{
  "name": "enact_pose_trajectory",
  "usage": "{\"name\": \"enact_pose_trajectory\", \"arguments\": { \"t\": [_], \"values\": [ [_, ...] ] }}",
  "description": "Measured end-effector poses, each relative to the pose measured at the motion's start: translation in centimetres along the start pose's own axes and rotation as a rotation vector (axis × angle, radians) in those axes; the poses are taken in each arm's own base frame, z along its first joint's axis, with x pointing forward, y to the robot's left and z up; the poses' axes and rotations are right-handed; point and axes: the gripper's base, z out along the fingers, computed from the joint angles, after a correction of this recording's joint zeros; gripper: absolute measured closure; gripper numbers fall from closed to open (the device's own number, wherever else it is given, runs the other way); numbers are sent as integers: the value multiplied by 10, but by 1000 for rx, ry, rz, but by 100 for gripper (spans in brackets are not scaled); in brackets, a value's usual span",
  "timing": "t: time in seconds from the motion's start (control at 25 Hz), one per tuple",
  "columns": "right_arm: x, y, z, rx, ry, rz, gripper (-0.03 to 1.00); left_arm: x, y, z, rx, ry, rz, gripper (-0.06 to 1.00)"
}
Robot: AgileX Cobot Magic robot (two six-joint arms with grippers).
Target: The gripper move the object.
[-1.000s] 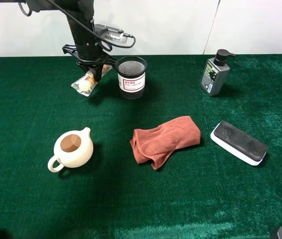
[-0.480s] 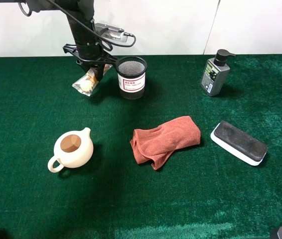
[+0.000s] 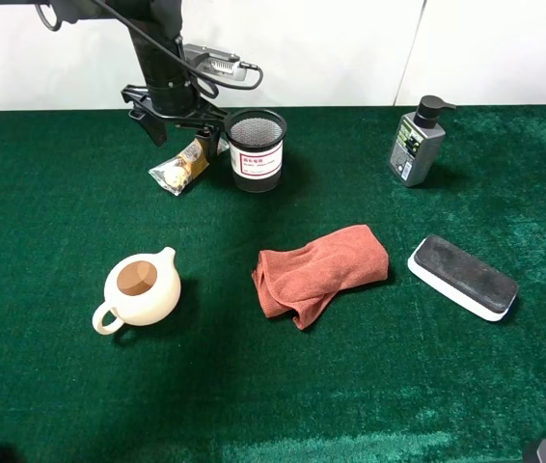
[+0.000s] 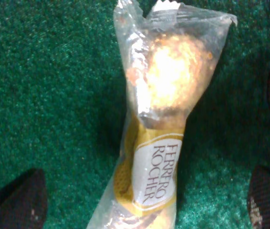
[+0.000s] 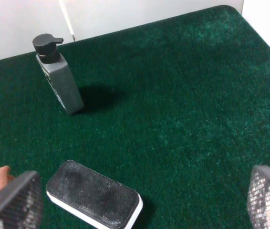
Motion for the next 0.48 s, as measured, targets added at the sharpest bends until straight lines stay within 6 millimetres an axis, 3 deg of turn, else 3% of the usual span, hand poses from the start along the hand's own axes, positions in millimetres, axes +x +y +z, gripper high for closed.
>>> {"name": "enact_pose_trajectory", "arguments": {
  "t": [0.2, 0.48],
  "values": [
    [0, 0, 0, 0, 0, 0, 32, 0, 0, -9, -1, -9, 0, 9],
    [0, 0, 0, 0, 0, 0, 32, 4, 2, -54, -11, -4, 3, 9]
  ]
}}
